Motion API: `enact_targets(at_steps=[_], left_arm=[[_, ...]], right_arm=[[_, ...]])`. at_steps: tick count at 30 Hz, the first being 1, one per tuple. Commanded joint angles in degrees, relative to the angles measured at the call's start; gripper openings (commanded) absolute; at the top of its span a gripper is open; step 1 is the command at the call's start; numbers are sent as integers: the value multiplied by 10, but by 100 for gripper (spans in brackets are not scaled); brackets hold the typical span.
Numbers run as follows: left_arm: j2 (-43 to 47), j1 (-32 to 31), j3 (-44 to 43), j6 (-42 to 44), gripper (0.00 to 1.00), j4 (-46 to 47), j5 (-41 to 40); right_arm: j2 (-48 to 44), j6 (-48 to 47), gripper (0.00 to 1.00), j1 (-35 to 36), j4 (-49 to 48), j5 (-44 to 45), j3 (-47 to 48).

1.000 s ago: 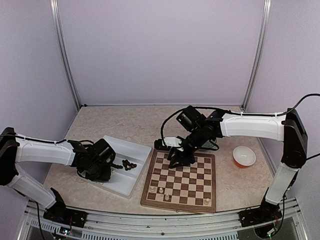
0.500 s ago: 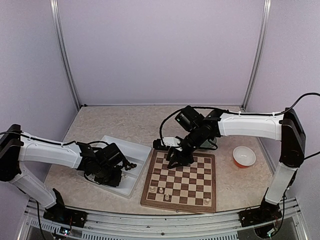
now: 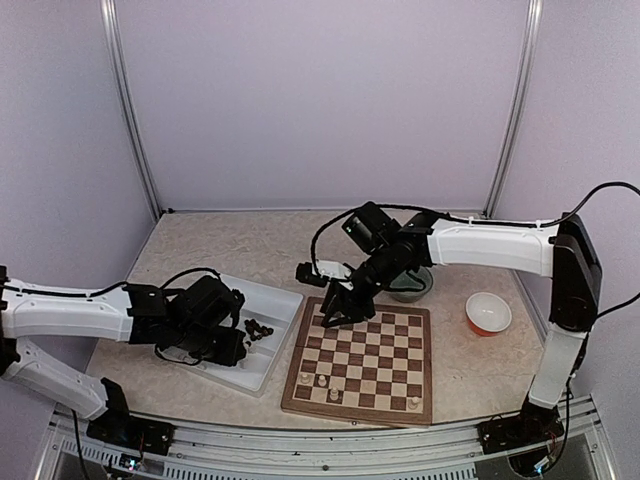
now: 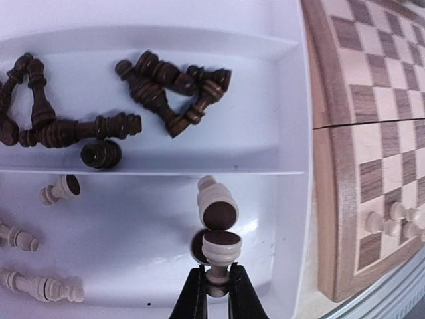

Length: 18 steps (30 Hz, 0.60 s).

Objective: Set up the chess pieces on the board
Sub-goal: Pick up the pawn from the storage box.

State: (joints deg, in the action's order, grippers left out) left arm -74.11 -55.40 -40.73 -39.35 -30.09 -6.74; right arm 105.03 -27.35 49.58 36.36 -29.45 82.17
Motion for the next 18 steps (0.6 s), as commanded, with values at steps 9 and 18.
enact_targets(at_steps=[9,18], left_arm=[[105,-12,48,2,0,104,20],[132,-47,58,23,0,164,18]], right_arm=[[159,175,38,-8,10,-276,151],[168,164,39,1,18,-285,165]])
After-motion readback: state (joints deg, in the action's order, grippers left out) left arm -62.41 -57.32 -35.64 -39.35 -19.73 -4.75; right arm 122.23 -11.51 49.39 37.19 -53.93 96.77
